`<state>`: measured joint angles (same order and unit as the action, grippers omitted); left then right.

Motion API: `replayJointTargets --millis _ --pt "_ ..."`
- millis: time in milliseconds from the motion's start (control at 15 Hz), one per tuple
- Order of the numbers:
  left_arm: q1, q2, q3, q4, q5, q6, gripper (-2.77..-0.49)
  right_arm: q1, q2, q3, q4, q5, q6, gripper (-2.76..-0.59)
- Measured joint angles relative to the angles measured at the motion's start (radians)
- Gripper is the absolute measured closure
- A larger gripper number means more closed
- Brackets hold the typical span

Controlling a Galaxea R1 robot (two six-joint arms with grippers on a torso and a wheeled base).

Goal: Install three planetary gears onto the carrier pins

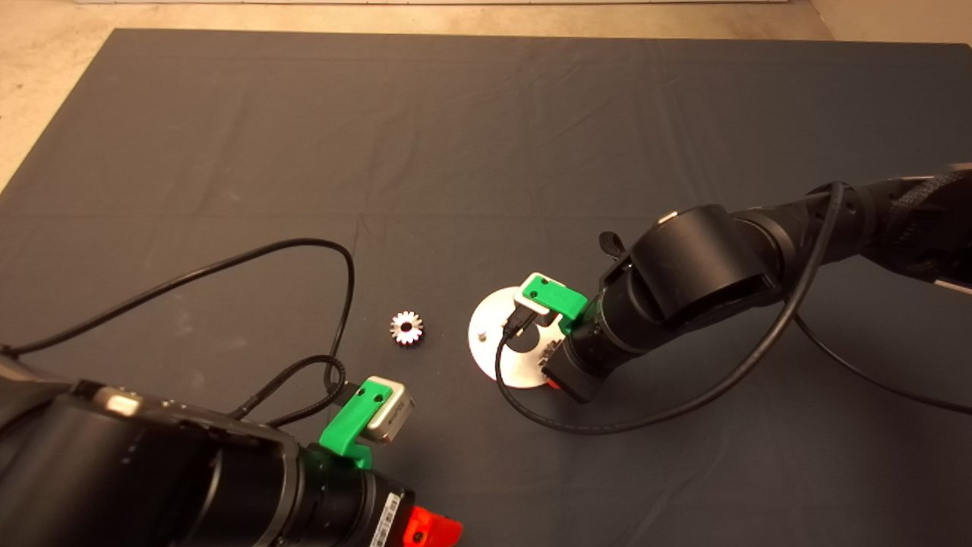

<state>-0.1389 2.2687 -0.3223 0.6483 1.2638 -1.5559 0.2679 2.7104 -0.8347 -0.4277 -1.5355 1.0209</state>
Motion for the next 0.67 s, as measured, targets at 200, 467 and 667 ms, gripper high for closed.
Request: replayJointTargets --millis 200,467,667 --pt "0.000 0.000 0.000 0.000 -0.001 0.000 -2.76 0.001 0.014 -0.023 0.000 -0.002 -0.020 -0.97" --pt "0.000 -0.003 0.000 0.000 0.000 -0.001 -2.76 0.001 0.043 -0.057 0.000 -0.002 -0.055 -0.97" --pt "0.000 -0.004 0.000 0.000 0.000 -0.002 -2.76 0.001 0.061 -0.078 0.000 -0.001 -0.076 -0.97"
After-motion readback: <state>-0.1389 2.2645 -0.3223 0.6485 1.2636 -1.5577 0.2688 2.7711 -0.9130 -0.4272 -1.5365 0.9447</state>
